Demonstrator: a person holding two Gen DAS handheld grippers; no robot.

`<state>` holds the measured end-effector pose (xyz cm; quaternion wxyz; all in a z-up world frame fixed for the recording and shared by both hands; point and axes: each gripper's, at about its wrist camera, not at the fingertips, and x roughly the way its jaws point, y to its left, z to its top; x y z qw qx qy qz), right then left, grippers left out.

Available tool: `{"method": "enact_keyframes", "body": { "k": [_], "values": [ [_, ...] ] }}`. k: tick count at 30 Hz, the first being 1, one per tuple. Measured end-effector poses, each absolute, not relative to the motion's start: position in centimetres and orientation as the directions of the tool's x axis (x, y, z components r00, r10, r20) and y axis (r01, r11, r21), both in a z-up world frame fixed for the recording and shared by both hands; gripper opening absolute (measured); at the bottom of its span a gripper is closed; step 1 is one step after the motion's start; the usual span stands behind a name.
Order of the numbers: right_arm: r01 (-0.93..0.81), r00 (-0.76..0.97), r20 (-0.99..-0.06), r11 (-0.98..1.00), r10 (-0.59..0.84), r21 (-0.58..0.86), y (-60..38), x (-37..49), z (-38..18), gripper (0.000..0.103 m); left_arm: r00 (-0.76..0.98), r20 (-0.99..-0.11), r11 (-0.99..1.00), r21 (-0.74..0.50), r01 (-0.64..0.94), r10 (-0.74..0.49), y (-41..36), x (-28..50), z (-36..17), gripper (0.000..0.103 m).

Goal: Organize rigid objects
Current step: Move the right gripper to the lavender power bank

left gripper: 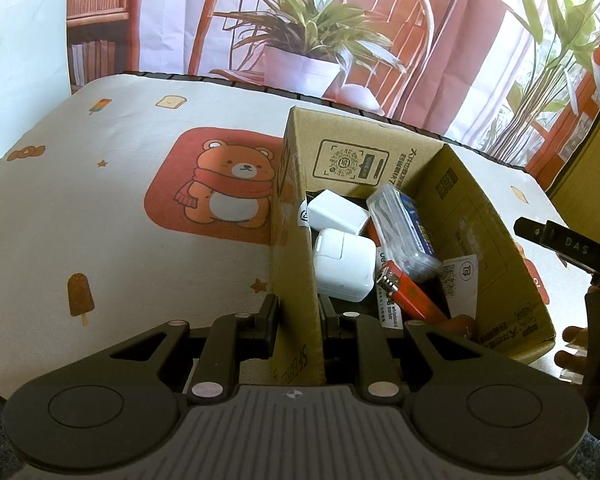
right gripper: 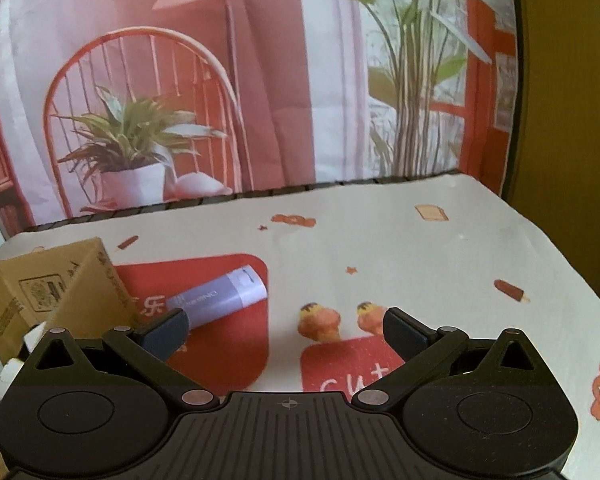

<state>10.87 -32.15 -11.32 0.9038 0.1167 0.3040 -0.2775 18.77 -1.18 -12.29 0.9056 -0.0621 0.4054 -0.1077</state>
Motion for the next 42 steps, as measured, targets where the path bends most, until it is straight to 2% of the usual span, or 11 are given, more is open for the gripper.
{"method": "enact_keyframes", "body": {
  "k": [9, 14, 23, 28, 33, 42],
  "values": [
    [0.583, 0.629, -0.682, 0.806, -0.373, 0.097, -33.8, 12.2, -12.6, 0.103, 0.648, -0.721, 0.969, -0.199, 0.145, -0.245, -1.1, 18.8, -12.4, 0.021],
    [0.596, 0.585, -0.708, 0.801, -0.395, 0.046, -34.2, 14.4, -13.1, 0.103, 0.648, -0.722, 0.969, -0.198, 0.145, -0.245, -1.1, 18.8, -12.5, 0.021],
    [0.626, 0.607, -0.716, 0.762, -0.345, 0.163, -36.3, 18.9, -14.1, 0.103, 0.647, -0.722, 0.969, -0.199, 0.145, -0.246, -1.0, 18.8, -12.7, 0.021],
    [0.623, 0.592, -0.726, 0.771, -0.351, 0.135, -36.7, 21.5, -15.3, 0.099, 0.647, -0.722, 0.969, -0.198, 0.147, -0.245, -1.1, 18.8, -12.8, 0.021],
    [0.638, 0.564, -0.752, 0.759, -0.342, 0.133, -37.1, 22.9, -16.7, 0.089, 0.646, -0.722, 0.969, -0.199, 0.147, -0.247, -1.1, 18.8, -12.8, 0.022],
    [0.591, 0.549, -0.756, 0.805, -0.356, 0.05, -35.8, 24.0, -17.7, 0.088, 0.644, -0.724, 0.969, -0.199, 0.148, -0.247, -1.2, 18.9, -12.7, 0.022]
  ]
}}
